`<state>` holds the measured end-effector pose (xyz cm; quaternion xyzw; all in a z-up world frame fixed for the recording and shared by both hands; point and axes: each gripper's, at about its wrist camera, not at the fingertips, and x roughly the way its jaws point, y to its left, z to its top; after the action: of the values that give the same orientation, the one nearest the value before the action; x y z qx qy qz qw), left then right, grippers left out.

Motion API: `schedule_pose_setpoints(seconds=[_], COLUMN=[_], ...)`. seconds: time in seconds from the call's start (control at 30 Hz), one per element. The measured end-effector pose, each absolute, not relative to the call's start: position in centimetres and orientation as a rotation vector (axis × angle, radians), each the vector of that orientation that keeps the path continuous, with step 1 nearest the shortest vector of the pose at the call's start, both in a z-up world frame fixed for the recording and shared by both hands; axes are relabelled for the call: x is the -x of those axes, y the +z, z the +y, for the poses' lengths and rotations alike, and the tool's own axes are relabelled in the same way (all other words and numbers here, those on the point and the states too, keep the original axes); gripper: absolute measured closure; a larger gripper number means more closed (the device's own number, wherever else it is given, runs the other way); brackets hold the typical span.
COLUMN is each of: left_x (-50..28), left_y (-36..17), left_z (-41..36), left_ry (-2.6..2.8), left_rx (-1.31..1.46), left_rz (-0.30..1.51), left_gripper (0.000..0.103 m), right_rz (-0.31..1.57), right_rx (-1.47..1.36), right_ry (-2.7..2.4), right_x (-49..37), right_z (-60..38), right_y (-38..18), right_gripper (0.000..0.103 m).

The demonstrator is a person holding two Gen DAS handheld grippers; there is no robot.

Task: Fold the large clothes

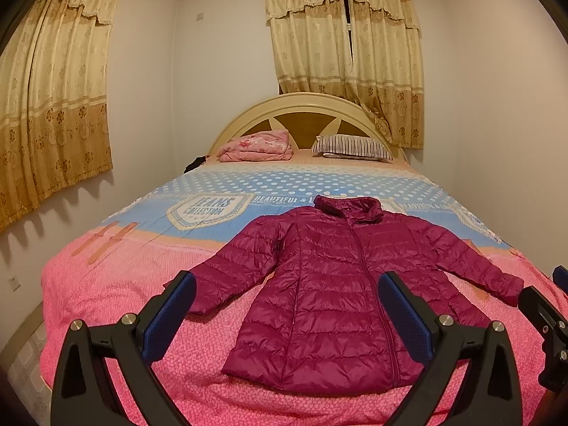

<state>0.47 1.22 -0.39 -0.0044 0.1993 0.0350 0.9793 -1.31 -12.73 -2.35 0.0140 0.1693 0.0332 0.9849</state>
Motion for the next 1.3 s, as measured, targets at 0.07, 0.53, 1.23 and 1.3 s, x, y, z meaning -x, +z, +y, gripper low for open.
schedule_pose_setpoints(seconds=[0.07,0.53,1.23,1.3], left_x=[-0.48,-0.56,-0.71,-0.85], left_y=[-0.46,-0.46,-0.61,-0.79], left_z=[1.25,1.20,1.26,1.26], left_ry=[0.070,0.069,0.069,0.069], left_rx=[0.010,0.009,0.008,0.005], left_rz=[0.400,0.405,0.408,0.411], left_gripper=[0.001,0.001,0.001,0.001], right_rz=[0.341,0.345,0.351,0.353], right_rx=[-0.029,-0.027,-0.027,-0.026], right_ry=[0.068,0.072,0.076,0.078], right_x=[1.34,1.32,1.36,1.32], right_z=[-12.72,-12.48,-12.06,-12.10], right_y=[-2.38,-2.46,-2.76,-2.81], right_gripper=[0.000,0.000,0.000,0.000])
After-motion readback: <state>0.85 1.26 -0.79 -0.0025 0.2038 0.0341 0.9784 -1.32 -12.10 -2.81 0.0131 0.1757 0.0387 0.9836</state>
